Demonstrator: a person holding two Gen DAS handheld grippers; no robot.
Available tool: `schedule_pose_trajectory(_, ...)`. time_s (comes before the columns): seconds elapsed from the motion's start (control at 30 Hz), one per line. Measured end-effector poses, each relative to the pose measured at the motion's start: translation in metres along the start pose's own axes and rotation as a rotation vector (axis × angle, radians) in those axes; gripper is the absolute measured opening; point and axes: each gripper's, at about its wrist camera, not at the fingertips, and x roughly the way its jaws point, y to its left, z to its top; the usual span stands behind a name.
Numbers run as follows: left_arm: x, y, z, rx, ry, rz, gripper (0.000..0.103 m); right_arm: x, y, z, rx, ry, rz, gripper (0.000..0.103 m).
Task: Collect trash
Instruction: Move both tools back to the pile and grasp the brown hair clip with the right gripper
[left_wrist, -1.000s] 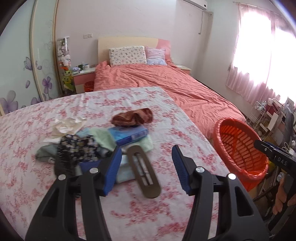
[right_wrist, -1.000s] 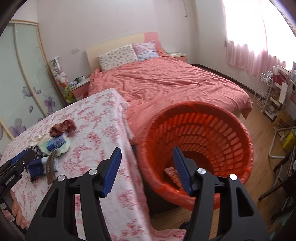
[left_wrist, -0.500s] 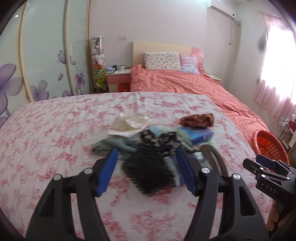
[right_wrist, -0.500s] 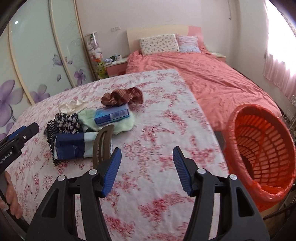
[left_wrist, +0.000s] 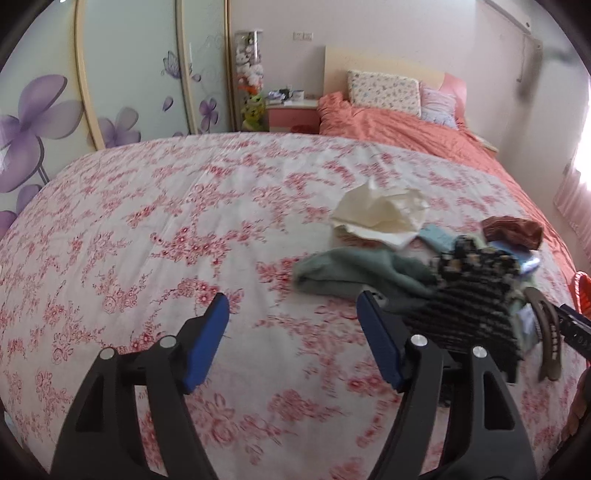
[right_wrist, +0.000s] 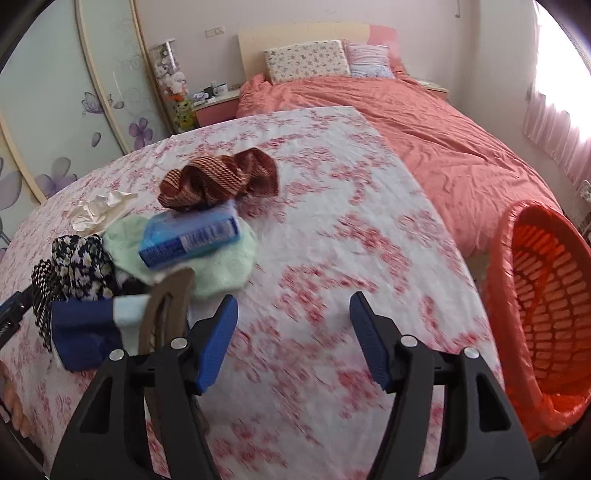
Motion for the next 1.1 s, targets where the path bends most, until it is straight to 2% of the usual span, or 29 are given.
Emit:
schedule_pose_trajectory(0.13,0.019,0.008,0.004,-0.017,0.054,0.0,0.071,0.012,0.01,0.013,0.002,0.004,0.028,0.077)
schedule_pose_trajectory(0.2,0.026,0.01,0.005,-0.025,0.078,-0.009,0.071,0.017,0.014,0.017,0.0,0.014,0.045,0.097)
schedule_pose_trajectory(0.23,0.03,0.01,0.006,-0.027,0.09,-0.009,0.073,0.02,0.017,0.019,-0.009,0.025,0.062,0.101)
schedule_pose_trajectory(0.33,0.03,0.006,0.008,-0.023,0.087,-0.013,0.074,0.022,0.02,0.019,-0.033,0.037,0.033,0.101)
schedule_pose_trajectory(0.63,0.031,0.001,0.008,-0.014,0.093,-0.025,0.077,0.021,0.019,0.018,-0.031,0.037,0.034,0.101)
schedule_pose_trajectory(1.1,0.032,-0.002,0.007,-0.015,0.097,-0.001,0.078,0.021,0.019,0.018,-0.031,0.037,0.034,0.101)
